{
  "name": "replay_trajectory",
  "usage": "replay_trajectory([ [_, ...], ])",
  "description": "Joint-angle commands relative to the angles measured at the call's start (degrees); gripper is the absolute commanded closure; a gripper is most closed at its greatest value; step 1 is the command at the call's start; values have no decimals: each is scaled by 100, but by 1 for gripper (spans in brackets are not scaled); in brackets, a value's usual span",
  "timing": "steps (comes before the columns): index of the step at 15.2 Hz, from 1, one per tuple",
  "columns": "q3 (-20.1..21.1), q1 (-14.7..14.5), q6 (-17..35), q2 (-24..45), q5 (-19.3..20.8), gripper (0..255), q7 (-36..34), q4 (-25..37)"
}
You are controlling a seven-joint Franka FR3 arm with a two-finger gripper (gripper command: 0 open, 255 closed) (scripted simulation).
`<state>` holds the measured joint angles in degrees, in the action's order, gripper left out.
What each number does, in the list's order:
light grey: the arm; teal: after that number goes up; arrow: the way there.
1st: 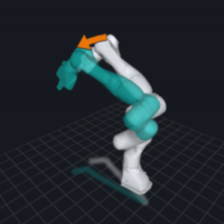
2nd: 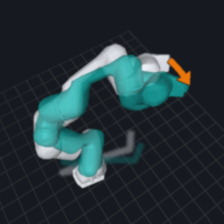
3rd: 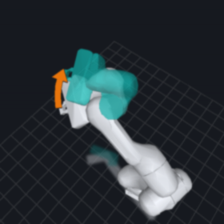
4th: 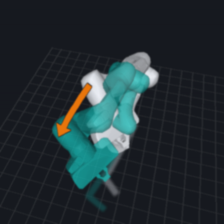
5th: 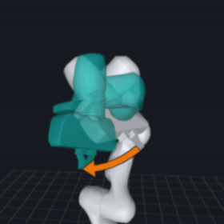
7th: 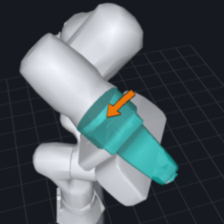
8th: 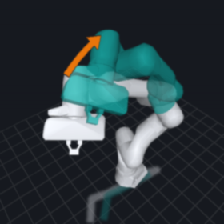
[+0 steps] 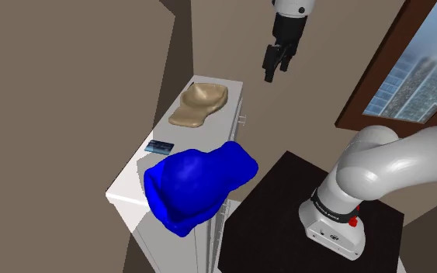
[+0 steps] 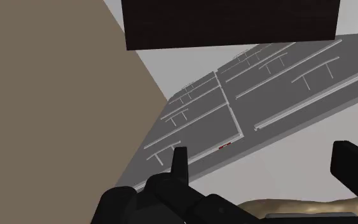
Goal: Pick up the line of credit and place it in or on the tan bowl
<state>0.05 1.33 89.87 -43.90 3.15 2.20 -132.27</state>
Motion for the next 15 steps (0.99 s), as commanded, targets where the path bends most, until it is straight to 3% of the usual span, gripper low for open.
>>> replay_trajectory([
  [1,0,0,0,0,0,0,0,0],
  [15,582,-857,3484,807,-773,0,75,-1295],
])
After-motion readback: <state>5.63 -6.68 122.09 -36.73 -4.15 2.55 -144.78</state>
